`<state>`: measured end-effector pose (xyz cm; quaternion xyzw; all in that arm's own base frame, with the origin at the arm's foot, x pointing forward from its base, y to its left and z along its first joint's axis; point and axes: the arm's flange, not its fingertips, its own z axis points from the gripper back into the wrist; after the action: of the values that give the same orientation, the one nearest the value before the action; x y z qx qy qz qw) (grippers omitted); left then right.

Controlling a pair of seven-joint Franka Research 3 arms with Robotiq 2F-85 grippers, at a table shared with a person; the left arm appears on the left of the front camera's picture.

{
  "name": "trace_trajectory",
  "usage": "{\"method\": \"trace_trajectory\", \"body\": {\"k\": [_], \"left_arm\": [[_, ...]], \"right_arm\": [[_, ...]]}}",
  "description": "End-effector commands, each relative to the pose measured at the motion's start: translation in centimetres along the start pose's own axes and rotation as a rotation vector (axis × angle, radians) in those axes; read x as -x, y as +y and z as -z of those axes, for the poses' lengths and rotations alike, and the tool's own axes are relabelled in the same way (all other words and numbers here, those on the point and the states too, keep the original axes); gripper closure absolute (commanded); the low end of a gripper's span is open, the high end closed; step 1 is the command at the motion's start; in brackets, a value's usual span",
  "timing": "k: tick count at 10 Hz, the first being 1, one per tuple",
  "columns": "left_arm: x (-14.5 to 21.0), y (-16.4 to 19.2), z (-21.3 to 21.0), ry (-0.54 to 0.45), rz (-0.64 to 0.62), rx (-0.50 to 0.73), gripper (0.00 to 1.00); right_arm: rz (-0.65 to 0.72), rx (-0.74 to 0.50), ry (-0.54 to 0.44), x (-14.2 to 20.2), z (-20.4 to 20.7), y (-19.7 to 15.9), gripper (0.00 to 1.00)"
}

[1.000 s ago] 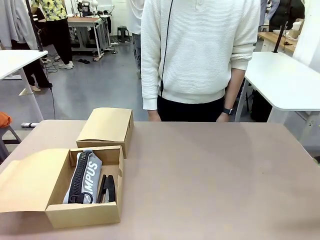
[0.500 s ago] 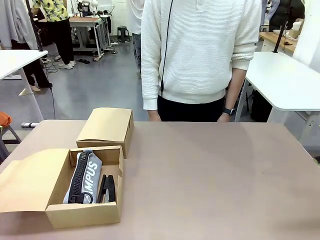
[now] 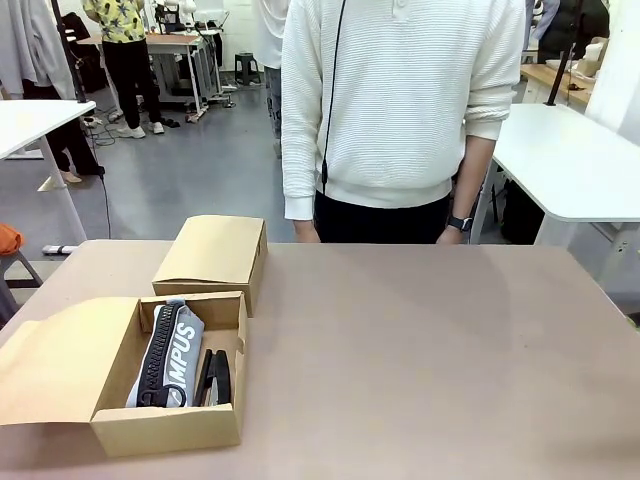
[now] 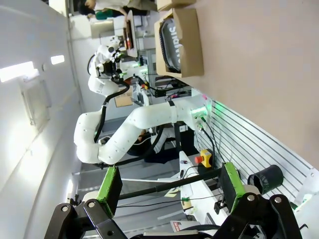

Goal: Place items inside the box.
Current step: Close the lid of the Mailer Box closest to the robot.

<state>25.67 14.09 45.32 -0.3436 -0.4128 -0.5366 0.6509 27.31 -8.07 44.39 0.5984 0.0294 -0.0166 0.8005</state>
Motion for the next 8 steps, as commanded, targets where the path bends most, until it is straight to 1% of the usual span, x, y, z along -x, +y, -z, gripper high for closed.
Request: {"method": "trace_trajectory", "body": {"k": [1,2,3,4,5,6,7,8], "left_arm": [[0.1,-0.1,-0.3,-0.004,0.037,-0.009,0.0],[0.1,0.8,-1.5,-0.006,0.123,-0.032,0.0],[0.1,2.0,-3.2,-0.048,0.161,-0.021,0.0],[0.9,3.1,-4.5,-0.015,0.188,-0.095,0.0],[2.2,3.9,-5.4,0.033,0.177,-0.118,0.0],[3.9,4.7,-6.2,0.088,0.177,-0.09,0.0],[5.7,5.6,-6.9,0.152,0.153,-0.113,0.0],[7.6,6.9,-7.6,0.244,0.112,-0.216,0.0]], "right_arm": [[0.019,-0.011,0.0,0.1,-0.2,0.5,0.0],[0.019,-0.011,0.0,0.1,-0.2,0.5,0.0],[0.019,-0.011,0.0,0.1,-0.2,0.5,0.0],[0.019,-0.011,0.0,0.1,-0.2,0.5,0.0],[0.019,-0.011,0.0,0.1,-0.2,0.5,0.0],[0.019,-0.011,0.0,0.1,-0.2,0.5,0.0],[0.019,-0.011,0.0,0.1,-0.2,0.5,0.0],[0.019,-0.011,0.0,0.1,-0.2,0.5,0.0]]}}
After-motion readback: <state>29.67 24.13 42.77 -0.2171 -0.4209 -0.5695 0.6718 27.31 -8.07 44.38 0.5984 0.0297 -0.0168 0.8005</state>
